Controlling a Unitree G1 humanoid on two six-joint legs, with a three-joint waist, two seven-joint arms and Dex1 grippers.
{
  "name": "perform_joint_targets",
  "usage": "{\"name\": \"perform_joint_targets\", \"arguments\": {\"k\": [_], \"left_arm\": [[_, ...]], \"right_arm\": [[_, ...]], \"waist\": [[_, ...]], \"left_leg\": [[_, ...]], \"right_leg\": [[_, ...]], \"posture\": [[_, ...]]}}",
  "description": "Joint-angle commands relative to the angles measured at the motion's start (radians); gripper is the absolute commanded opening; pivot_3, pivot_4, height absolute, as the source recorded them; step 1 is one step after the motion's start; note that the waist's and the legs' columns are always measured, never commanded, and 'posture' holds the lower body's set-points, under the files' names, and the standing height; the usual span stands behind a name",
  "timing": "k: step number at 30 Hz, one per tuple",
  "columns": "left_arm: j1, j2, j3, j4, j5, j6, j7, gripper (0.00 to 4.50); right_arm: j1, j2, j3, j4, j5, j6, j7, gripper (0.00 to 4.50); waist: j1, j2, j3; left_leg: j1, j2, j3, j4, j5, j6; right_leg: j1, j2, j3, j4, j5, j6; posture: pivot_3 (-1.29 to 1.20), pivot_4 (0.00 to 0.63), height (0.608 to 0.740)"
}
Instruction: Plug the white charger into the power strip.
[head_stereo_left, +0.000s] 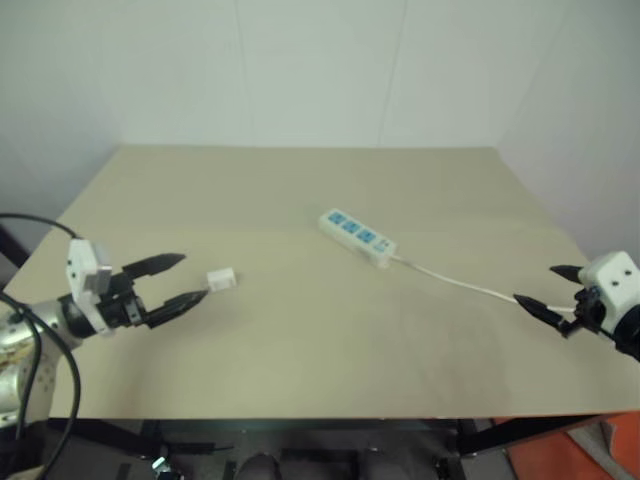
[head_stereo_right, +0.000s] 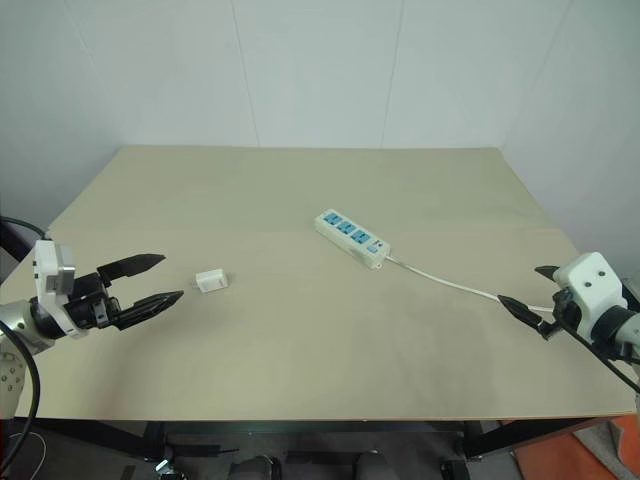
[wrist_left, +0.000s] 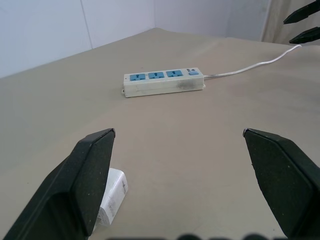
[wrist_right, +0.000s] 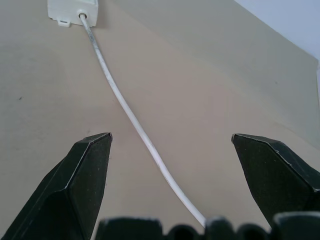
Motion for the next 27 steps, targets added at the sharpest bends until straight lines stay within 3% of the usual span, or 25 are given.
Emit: {"name": "perform_joint_targets", "arguments": {"k": [1, 17, 21, 27], "left_arm": [[-0.013, 0.012, 0.017, -0.030, -0.017, -0.002, 0.003, 4.49], [-0.005, 0.010, 0.020, -0.041, -0.022, 0.002, 0.010, 4.49], [-0.017, 0.004, 0.005, -0.031, -0.014, -0.002, 0.010, 4.49], [-0.037, 0.032, -0.029, -0.041, 0.024, 0.011, 0.024, 4.49]], "right_arm": [[-0.006, -0.011, -0.021, -0.009, 0.015, -0.017, 0.002, 4.50], [-0.041, -0.004, 0.000, -0.003, 0.048, 0.014, 0.037, 4.50], [-0.168, 0.043, 0.106, 0.069, 0.019, 0.010, 0.051, 4.50], [-0.491, 0.164, 0.313, 0.434, -0.123, -0.060, 0.050, 4.50]], "waist": [[0.000, 0.000, 0.000], [-0.001, 0.000, 0.000], [-0.011, -0.001, 0.000], [-0.014, -0.001, 0.002]], "left_leg": [[0.000, 0.000, 0.000, 0.000, 0.000, 0.000], [0.000, 0.000, 0.000, 0.000, 0.000, 0.000], [0.001, 0.001, 0.000, 0.000, 0.000, 0.000], [0.001, 0.002, 0.000, -0.001, 0.000, 0.000]], "right_leg": [[0.000, 0.000, 0.000, 0.000, 0.000, 0.000], [0.000, 0.000, 0.000, 0.000, 0.000, 0.000], [0.001, 0.001, 0.002, 0.000, 0.000, -0.001], [-0.001, 0.004, 0.004, 0.000, 0.001, -0.001]], "posture": [[0.00, 0.150, 0.740], [0.00, 0.150, 0.740], [0.00, 0.150, 0.740], [0.00, 0.150, 0.740]]}}
